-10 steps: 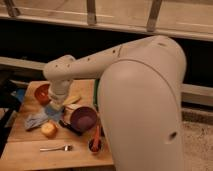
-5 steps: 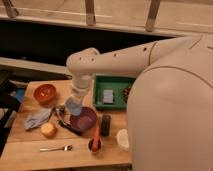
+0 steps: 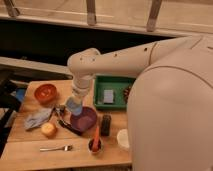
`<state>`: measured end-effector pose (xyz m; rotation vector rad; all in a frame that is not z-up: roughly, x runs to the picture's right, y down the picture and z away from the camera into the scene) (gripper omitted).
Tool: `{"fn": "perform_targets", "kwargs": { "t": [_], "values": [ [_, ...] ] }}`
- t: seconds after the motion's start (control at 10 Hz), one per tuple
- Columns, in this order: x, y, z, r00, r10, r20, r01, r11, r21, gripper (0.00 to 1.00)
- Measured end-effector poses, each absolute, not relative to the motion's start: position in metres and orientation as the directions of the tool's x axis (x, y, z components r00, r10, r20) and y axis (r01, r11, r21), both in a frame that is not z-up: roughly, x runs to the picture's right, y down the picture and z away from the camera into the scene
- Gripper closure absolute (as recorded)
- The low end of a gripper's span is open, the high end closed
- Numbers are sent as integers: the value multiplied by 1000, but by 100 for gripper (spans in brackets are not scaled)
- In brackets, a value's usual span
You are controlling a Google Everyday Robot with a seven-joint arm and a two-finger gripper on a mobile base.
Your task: Stack cups into tray
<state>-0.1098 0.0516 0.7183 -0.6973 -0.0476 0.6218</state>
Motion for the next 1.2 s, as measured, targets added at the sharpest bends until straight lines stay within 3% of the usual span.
{"fn": "perform_targets", "kwargs": {
  "t": [0.6,1.2],
  "values": [
    [25,20,757,614,723,-317,-765,447,-464,100],
    [134,60,753,427,771,-472,-897,295,-330,100]
  ]
}}
